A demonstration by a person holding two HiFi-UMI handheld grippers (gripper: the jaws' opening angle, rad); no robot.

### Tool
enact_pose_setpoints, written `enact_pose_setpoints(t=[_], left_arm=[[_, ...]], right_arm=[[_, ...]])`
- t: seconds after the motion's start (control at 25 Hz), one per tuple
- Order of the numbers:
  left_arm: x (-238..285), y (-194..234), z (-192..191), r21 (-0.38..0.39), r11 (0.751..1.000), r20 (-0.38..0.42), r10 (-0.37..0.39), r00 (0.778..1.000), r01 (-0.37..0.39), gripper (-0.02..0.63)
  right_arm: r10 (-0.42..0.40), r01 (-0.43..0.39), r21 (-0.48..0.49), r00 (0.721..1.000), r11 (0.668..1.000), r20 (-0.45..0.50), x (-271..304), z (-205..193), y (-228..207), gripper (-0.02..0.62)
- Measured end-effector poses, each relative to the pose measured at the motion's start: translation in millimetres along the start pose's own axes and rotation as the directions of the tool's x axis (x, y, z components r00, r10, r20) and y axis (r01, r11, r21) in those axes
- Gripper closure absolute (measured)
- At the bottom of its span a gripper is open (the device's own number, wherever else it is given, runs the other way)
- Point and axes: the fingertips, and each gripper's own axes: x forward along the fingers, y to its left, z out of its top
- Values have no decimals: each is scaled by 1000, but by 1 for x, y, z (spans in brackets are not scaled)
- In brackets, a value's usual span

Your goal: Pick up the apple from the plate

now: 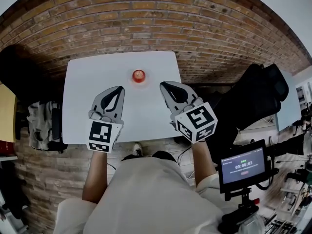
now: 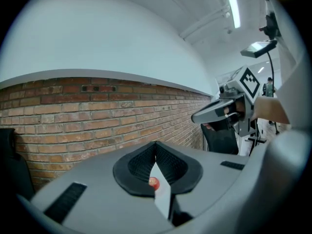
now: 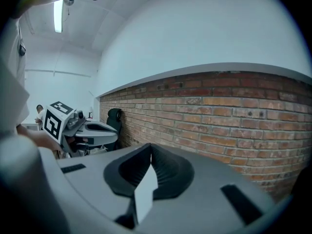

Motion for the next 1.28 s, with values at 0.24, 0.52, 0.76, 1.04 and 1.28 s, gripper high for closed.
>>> enact_pose_setpoints(t=[0.24,0.52,0.76,1.04,1.28], left_arm=[[10,16,-16,-25,999,-34,23,999,-24,600],[37,28,-37,-64,996,-85,53,995,-58,600],[65,36,-45,-97,991,-110,87,990,-97,600],[82,47,-57,-110,984,-150,120,981,-138,600],[77,57,-65,-131,977,-178,146,973,-170,600]], right_arm=[[37,-38,-9,997,999,-71,28,-17,-13,592],[107,-109,-11,990,994,-95,63,-29,-36,592],[194,-200,-36,973,979,-126,99,-34,-52,592],[277,-290,-62,947,955,-162,134,-46,-60,571],[346,-364,-67,918,929,-195,163,-51,-50,547]])
